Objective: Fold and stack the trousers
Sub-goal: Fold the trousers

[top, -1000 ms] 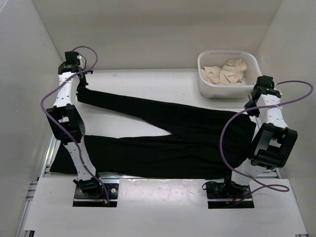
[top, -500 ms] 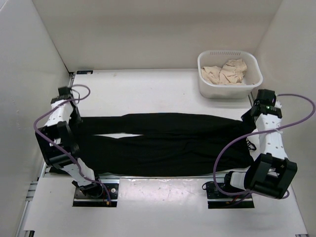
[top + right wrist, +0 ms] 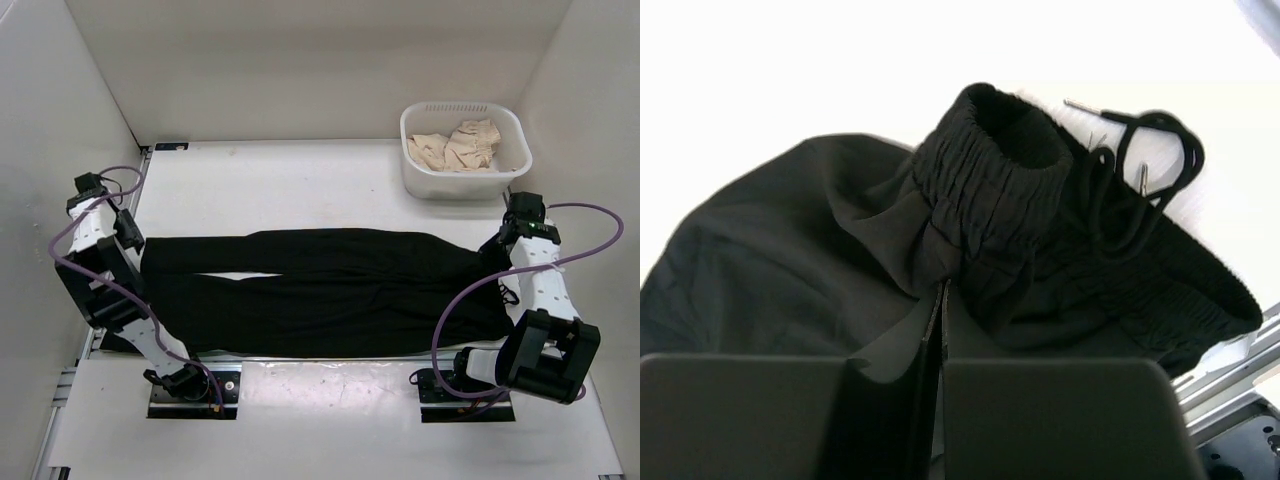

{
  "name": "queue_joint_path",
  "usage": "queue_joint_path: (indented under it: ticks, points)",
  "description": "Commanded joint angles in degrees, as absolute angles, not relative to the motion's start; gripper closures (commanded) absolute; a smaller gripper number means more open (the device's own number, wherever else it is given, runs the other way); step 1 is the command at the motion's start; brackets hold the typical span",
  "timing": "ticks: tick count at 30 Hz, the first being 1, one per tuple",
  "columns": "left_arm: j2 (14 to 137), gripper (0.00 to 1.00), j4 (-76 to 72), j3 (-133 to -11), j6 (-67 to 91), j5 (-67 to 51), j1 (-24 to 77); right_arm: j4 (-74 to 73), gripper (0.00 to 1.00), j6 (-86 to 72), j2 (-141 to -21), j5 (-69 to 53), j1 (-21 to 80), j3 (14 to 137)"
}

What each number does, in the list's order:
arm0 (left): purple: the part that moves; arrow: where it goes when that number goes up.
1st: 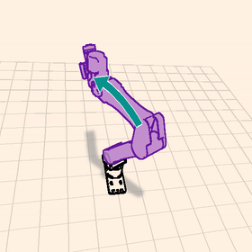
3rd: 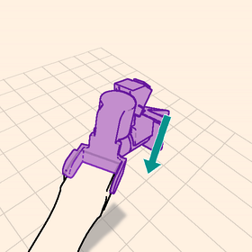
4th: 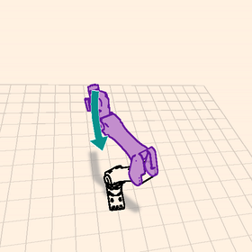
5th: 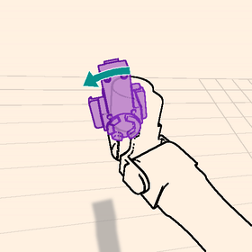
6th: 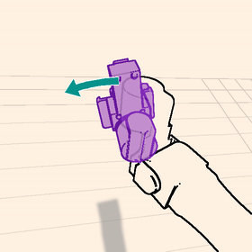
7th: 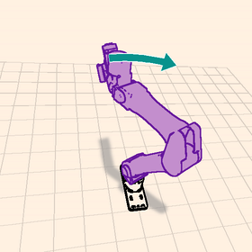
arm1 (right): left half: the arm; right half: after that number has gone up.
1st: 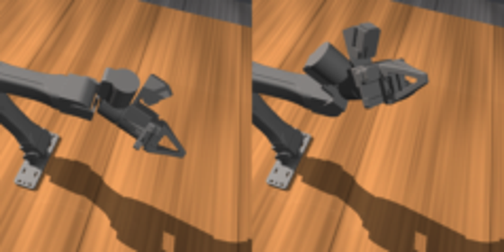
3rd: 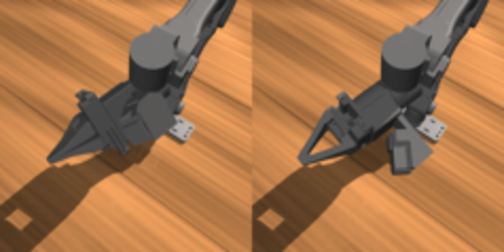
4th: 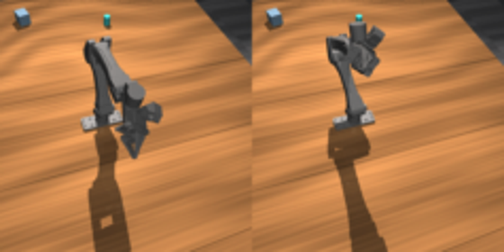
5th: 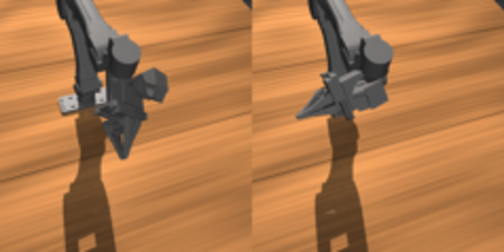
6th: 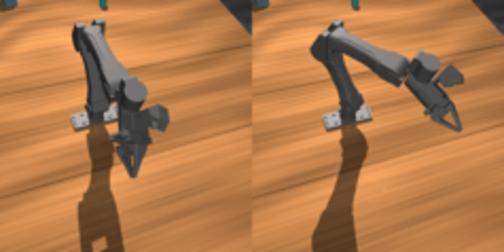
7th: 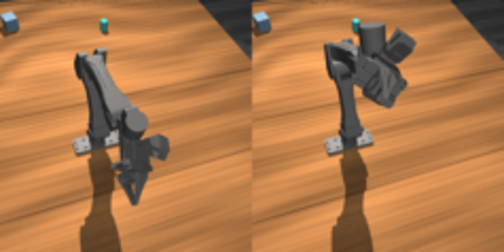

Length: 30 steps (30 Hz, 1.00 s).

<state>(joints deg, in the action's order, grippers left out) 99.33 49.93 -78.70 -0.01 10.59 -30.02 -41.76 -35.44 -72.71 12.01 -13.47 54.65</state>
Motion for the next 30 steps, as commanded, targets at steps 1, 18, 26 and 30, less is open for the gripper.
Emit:
queue_joint_path:
  ticks: [1,18,26,30]
  points:
    - [103.7,0.28,49.92,-80.33,0.0,8.96,-29.71,-40.96,1.0,-34.02,-73.65,13.54,-13.36,58.97]
    - [118.56,0.86,49.65,-88.75,0.0,2.55,-25.49,-42.71,1.0,-33.93,-79.71,15.21,-13.36,67.14]
    - [117.95,0.51,51.68,-96.35,0.0,9.91,-25.49,-42.81,1.0,-31.38,-82.97,13.81,-13.36,74.19]
    - [119.0,0.31,53.09,-90.89,0.0,13.97,-25.49,-41.75,1.0,-31.38,-82.45,13.18,-13.36,70.67]
